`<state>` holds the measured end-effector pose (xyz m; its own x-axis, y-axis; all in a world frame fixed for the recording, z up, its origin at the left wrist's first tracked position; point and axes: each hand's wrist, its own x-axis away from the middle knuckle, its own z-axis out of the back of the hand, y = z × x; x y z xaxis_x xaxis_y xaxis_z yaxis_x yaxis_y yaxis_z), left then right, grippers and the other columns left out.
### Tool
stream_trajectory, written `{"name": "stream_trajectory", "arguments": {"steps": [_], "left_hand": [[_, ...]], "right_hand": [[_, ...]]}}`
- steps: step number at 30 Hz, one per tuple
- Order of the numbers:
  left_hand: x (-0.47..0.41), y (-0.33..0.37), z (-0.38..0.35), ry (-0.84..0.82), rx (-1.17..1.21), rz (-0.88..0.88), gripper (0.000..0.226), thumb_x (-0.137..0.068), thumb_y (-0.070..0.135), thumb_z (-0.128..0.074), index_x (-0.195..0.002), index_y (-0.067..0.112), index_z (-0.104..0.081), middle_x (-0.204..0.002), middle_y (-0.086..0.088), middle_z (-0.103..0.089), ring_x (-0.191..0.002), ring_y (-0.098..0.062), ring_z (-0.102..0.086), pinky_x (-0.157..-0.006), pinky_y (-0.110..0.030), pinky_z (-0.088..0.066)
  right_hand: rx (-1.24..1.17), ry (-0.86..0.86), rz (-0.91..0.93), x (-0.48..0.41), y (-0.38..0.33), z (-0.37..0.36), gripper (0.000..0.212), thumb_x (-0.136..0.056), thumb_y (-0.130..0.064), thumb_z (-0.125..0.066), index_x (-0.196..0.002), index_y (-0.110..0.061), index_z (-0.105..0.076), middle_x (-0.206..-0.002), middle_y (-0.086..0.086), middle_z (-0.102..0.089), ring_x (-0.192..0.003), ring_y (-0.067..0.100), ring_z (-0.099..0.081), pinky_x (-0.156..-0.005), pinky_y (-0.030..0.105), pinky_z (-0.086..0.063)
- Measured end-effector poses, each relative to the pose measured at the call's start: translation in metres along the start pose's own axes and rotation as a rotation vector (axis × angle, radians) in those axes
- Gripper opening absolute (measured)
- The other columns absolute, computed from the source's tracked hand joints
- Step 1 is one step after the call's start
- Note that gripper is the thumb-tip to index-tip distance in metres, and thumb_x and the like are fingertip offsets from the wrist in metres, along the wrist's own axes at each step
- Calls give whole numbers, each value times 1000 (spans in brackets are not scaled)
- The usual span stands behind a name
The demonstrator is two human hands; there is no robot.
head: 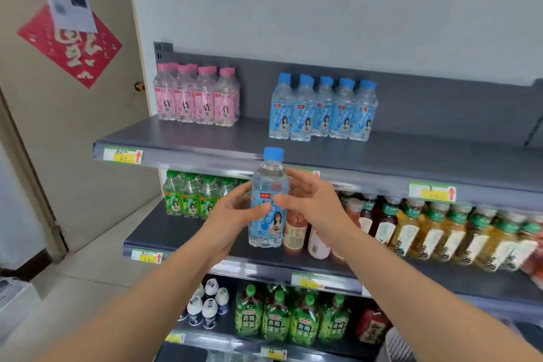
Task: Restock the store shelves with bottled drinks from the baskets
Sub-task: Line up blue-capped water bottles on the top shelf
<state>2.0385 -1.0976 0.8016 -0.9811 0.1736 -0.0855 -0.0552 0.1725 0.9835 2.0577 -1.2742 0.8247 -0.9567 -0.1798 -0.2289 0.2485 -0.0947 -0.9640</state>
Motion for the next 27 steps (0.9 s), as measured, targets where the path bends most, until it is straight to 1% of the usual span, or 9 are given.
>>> {"name": "stream_trajectory", "arguments": {"steps": [3, 9, 11, 13, 16, 20, 23, 25, 27], "left_hand": [[-5, 24, -29, -5, -119, -53, 43, -81, 10, -71, -122, 23, -63, -106, -5, -70, -103, -21, -66, -86, -33, -53], [-42, 71, -73, -49, -315, -155, 31, -84, 17, -71, -108, 36, -65, -88, 4, -66, -90, -13, -64, -81, -28, -53], [-62, 81, -82, -36, -370, -180, 33, -84, 21, -72, -114, 34, -63, -93, 1, -64, -93, -15, -63, -85, -31, -53], [-85, 88, -89, -9, -413, -185, 47, -82, 25, -73, -126, 29, -57, -105, -2, -62, -101, -19, -61, -94, -39, -51], [-118, 94, -98, 4, -452, -193, 55, -84, 20, -71, -135, 23, -50, -109, 1, -60, -104, -17, -60, -96, -38, -50], [-161, 95, -104, -19, -498, -198, 46, -89, 15, -65, -133, 22, -52, -117, 2, -62, -106, -16, -60, -95, -38, -51], [-189, 91, -103, -72, -547, -182, 37, -92, 15, -61, -127, 24, -56, -106, 5, -66, -99, -13, -61, -90, -34, -50], [-205, 88, -102, -92, -575, -164, 33, -93, 15, -60, -124, 24, -57, -102, 7, -65, -96, -12, -60, -86, -29, -47], [-217, 83, -102, -113, -591, -153, 32, -93, 16, -58, -125, 22, -56, -107, 6, -63, -97, -12, -59, -86, -28, -46]], "right_hand": [[24, 39, 23, 8, -28, 26, 56, -76, -6, -78, -127, -20, -60, -113, -3, -70, -103, 14, -67, -86, 35, -57], [3, 167, 63, -8, -65, 70, 57, -74, -8, -80, -127, -20, -61, -111, -3, -71, -102, 14, -68, -85, 34, -57], [4, 202, 68, -24, -72, 82, 59, -74, -8, -80, -128, -20, -60, -112, -3, -70, -102, 14, -68, -88, 33, -56], [1, 228, 70, -42, -76, 93, 59, -75, -8, -80, -129, -21, -59, -114, -3, -70, -101, 15, -68, -89, 36, -55], [-10, 281, 69, -72, -77, 107, 60, -76, -5, -78, -131, -18, -57, -115, -1, -69, -102, 16, -67, -91, 38, -54], [5, 313, 65, -117, -70, 122, 62, -77, -1, -76, -133, -16, -54, -116, 0, -68, -102, 18, -67, -88, 38, -56], [22, 337, 43, -146, -58, 129, 62, -78, 0, -75, -133, -16, -54, -120, 1, -66, -105, 19, -65, -84, 34, -55], [31, 357, 23, -162, -47, 133, 63, -77, 0, -76, -133, -18, -53, -121, 1, -65, -107, 19, -64, -89, 36, -54], [51, 382, 2, -175, -37, 138, 64, -77, -1, -76, -134, -20, -53, -121, 0, -64, -109, 18, -62, -94, 37, -52]]}}
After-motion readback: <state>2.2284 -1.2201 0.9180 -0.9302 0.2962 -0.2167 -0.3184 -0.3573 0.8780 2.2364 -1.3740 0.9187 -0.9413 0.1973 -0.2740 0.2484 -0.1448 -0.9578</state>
